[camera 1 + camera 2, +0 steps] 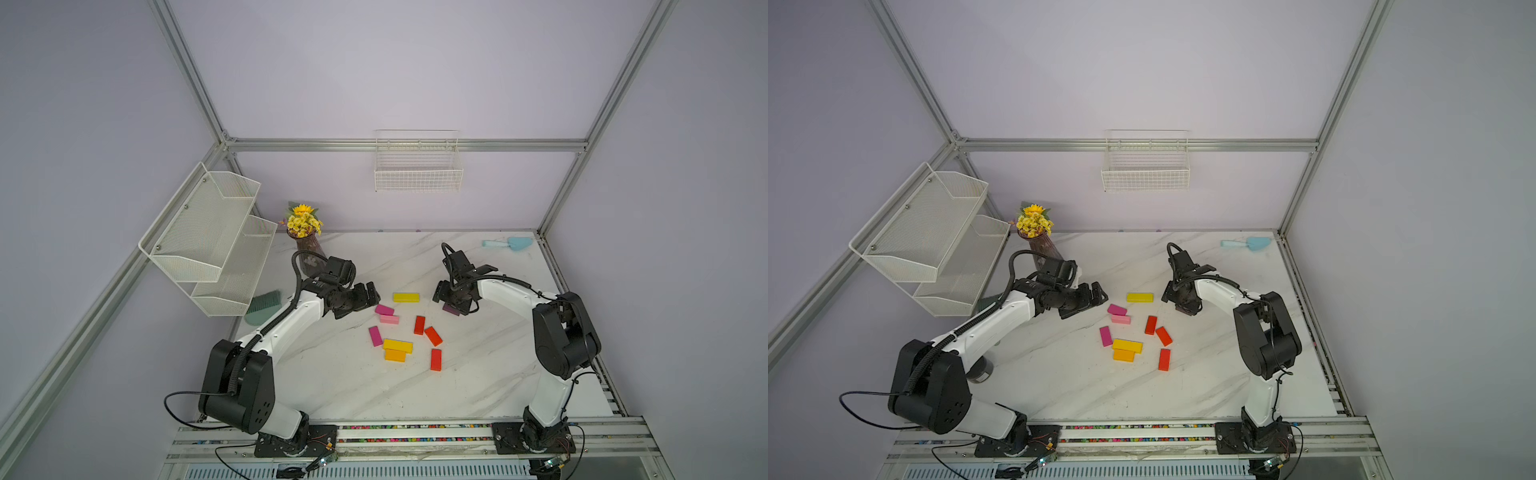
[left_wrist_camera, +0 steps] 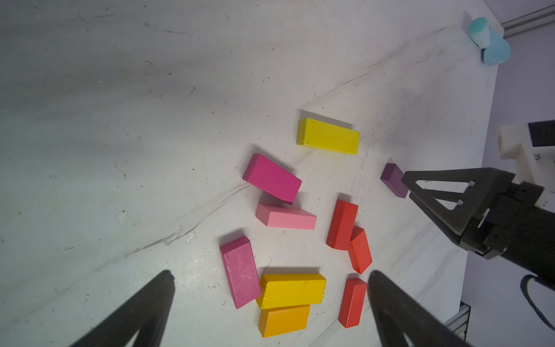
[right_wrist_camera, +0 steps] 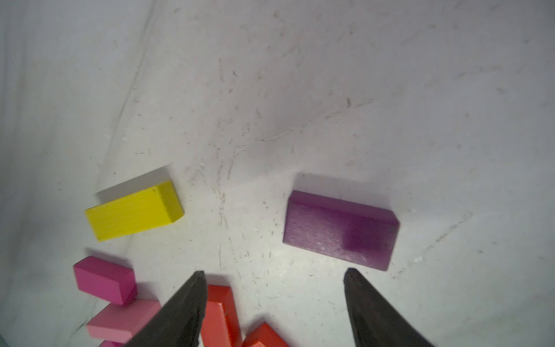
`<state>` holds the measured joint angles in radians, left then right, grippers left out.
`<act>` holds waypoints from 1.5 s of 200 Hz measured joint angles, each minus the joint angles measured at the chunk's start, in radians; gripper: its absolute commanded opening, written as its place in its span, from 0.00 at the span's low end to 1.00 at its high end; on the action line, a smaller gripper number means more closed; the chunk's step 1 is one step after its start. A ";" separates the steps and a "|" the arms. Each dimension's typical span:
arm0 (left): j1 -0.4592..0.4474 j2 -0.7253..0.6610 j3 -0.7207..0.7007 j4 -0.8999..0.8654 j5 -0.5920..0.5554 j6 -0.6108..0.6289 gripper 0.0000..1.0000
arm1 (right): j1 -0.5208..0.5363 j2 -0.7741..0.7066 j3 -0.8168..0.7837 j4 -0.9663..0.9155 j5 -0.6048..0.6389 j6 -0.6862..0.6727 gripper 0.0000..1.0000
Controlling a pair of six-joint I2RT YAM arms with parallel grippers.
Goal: Assemble the letter c with building blocks
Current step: Adjust the building block at the center of the board.
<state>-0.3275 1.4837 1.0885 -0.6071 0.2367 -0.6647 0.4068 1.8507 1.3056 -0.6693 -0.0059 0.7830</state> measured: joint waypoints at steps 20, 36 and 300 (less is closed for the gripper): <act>0.000 0.000 0.000 0.000 0.000 -0.005 1.00 | -0.010 0.001 0.000 -0.024 0.039 -0.004 0.82; 0.000 0.000 0.000 0.000 0.000 -0.006 1.00 | -0.014 0.003 0.001 -0.042 0.064 0.010 0.87; 0.000 0.027 0.000 0.062 0.023 -0.043 1.00 | 0.012 0.163 0.115 -0.098 0.132 0.057 0.76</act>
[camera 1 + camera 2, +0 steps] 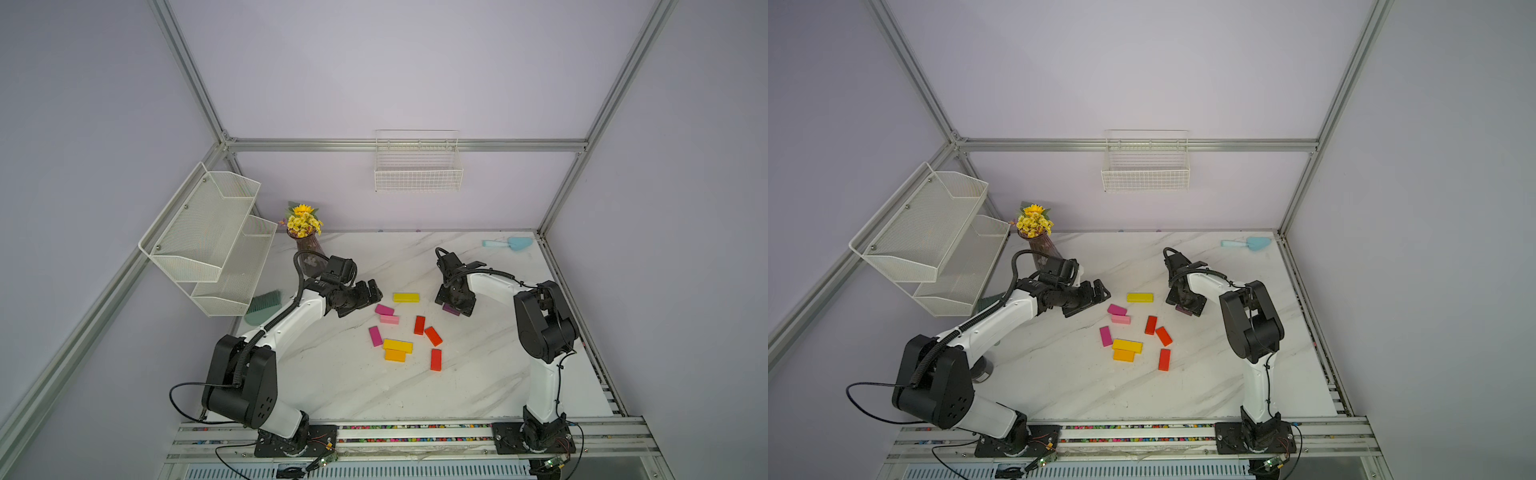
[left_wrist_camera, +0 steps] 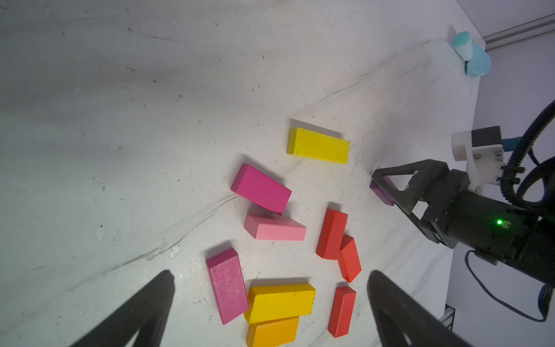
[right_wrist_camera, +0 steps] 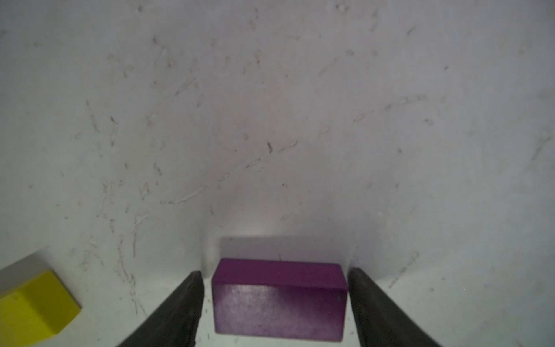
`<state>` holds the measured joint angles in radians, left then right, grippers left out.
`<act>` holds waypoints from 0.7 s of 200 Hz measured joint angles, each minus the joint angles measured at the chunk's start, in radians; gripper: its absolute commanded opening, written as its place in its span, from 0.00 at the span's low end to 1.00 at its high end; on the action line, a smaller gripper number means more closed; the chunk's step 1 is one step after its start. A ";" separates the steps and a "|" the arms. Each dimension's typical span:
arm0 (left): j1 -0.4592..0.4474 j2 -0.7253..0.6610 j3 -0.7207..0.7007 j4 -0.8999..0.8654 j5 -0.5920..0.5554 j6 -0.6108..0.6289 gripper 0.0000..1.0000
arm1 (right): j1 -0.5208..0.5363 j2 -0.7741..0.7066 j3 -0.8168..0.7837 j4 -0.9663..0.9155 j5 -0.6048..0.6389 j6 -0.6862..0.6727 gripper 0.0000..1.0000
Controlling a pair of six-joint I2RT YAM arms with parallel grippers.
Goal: Assemble the letter c with building blocks
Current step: Adjust the building block at the center of the board.
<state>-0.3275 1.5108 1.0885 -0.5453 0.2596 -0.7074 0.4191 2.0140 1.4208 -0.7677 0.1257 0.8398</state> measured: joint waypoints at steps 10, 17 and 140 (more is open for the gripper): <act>0.000 0.000 0.000 0.003 0.000 -0.003 1.00 | 0.003 0.000 -0.003 0.000 0.002 -0.011 0.72; 0.000 0.000 0.000 0.005 0.001 -0.006 1.00 | 0.003 0.000 -0.005 0.000 0.005 -0.019 0.68; 0.000 0.000 -0.007 0.006 0.009 -0.009 1.00 | 0.005 -0.047 -0.060 -0.003 0.011 -0.293 0.47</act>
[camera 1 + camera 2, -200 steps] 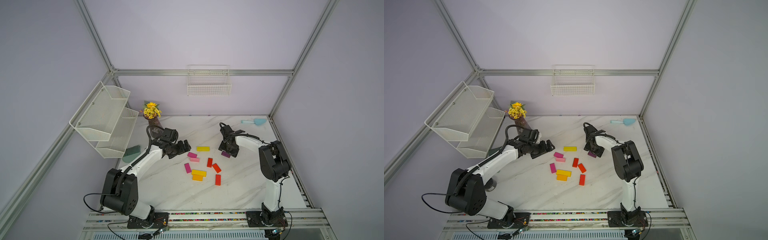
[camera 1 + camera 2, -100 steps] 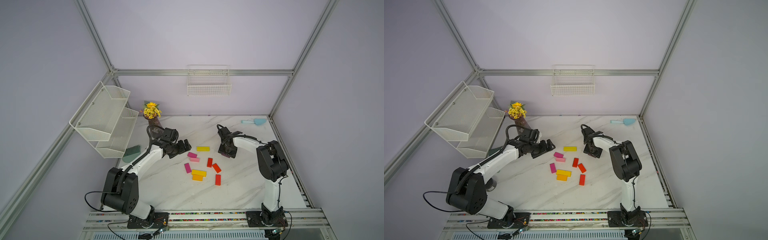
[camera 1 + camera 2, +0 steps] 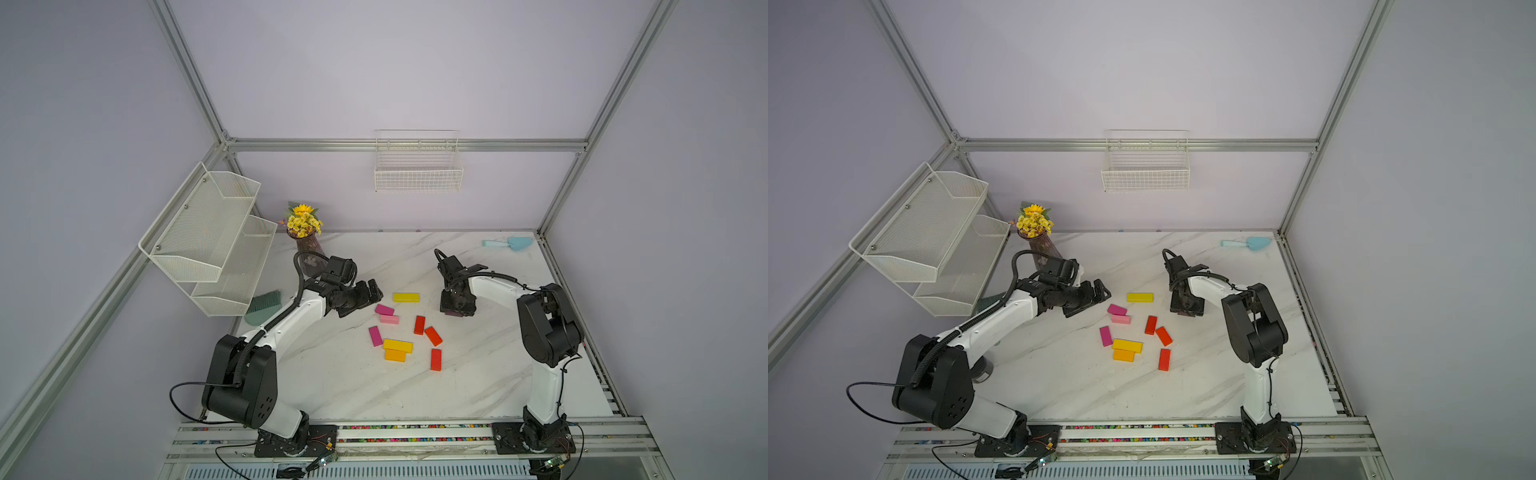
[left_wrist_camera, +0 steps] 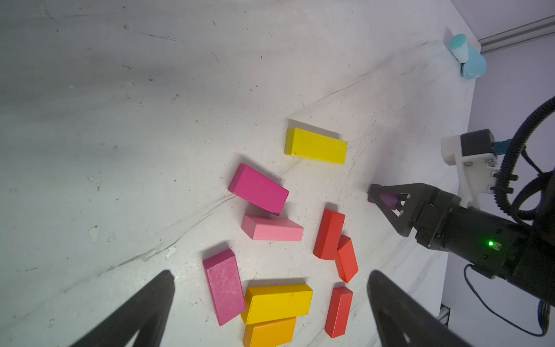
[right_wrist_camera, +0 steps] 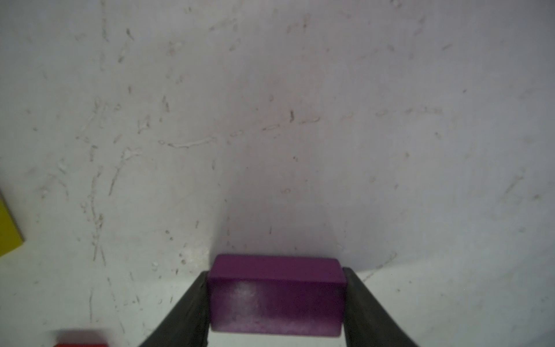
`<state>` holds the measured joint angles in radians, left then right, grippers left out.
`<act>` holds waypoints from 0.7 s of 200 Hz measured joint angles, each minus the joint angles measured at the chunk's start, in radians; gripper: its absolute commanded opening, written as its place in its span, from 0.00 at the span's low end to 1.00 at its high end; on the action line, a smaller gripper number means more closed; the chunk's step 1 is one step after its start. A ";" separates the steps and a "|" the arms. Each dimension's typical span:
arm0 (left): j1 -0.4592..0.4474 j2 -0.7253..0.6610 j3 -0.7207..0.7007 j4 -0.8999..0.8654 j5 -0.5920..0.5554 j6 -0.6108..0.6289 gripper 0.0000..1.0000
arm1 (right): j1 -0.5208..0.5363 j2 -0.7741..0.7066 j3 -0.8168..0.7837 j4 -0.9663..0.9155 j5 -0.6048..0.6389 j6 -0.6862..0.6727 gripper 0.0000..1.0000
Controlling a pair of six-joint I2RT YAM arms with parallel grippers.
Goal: Assemble the letter c with building blocks
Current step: Adjust the building block at the center of the board.
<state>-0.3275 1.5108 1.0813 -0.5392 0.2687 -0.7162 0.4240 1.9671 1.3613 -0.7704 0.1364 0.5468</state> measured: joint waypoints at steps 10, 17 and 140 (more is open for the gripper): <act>0.000 0.000 0.000 0.000 0.001 -0.001 1.00 | 0.000 -0.003 -0.004 0.001 0.000 -0.021 0.47; 0.000 0.000 0.000 0.000 0.002 -0.002 1.00 | 0.000 -0.005 -0.008 0.002 -0.001 -0.037 0.47; 0.000 -0.005 -0.029 0.002 0.008 -0.006 1.00 | 0.000 -0.019 -0.039 0.035 -0.003 -0.114 0.75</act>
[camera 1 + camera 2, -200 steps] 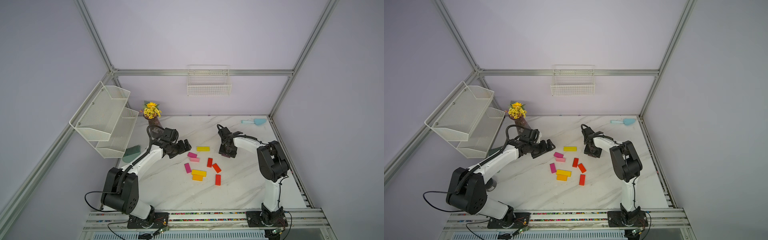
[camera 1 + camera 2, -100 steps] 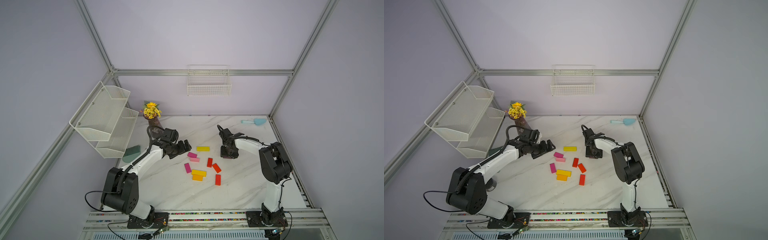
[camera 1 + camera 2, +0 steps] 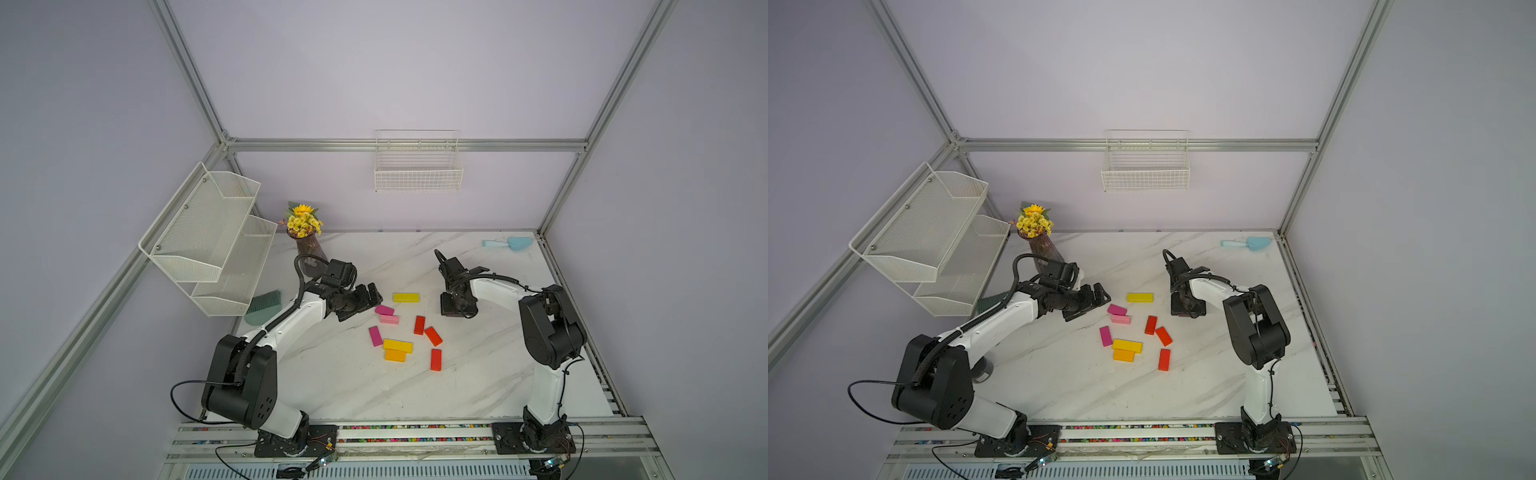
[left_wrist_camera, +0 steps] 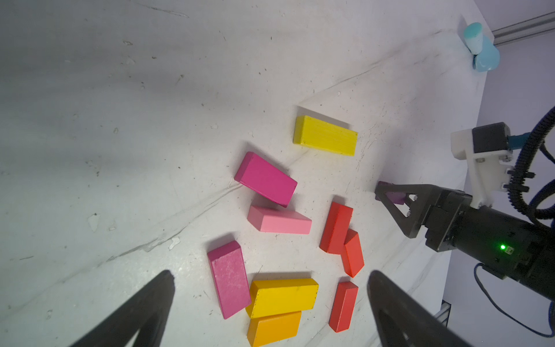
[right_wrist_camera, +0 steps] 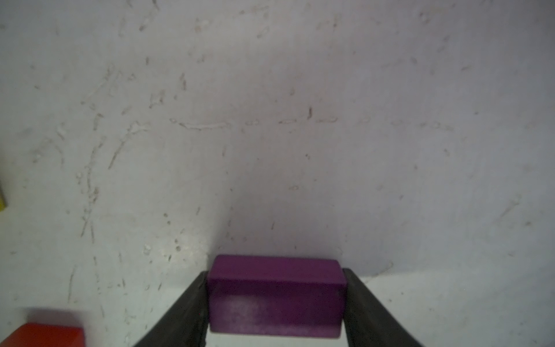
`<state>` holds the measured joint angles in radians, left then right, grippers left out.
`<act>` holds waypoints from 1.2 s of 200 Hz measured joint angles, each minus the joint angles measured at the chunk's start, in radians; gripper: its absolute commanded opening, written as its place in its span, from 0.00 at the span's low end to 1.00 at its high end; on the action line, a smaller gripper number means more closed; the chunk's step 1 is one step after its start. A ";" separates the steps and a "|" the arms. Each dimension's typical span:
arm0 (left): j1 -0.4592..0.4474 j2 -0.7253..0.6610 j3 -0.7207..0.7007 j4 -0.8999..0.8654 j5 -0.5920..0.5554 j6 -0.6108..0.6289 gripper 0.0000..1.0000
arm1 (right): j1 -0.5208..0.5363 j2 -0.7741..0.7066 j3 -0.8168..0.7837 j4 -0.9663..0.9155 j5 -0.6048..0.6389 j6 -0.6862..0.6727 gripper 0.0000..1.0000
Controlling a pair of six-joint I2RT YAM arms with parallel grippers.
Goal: Assemble the letter c with building blocks
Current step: Adjust the building block at the center of the board, then pick up the building block from the center of the board.
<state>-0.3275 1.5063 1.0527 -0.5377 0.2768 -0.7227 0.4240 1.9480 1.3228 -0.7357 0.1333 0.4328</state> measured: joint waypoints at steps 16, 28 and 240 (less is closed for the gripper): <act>0.000 -0.002 0.000 0.000 0.000 0.000 1.00 | 0.000 -0.006 -0.002 0.000 -0.002 0.003 0.79; 0.000 -0.003 0.000 0.001 0.001 0.000 1.00 | 0.000 -0.018 -0.002 0.000 -0.008 0.007 0.80; 0.014 -0.124 -0.025 -0.032 0.020 -0.019 1.00 | 0.245 -0.125 -0.072 -0.028 -0.178 -0.009 0.58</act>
<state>-0.3130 1.3823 1.0279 -0.5701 0.2966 -0.7422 0.6685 1.8233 1.2510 -0.7639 -0.0444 0.4236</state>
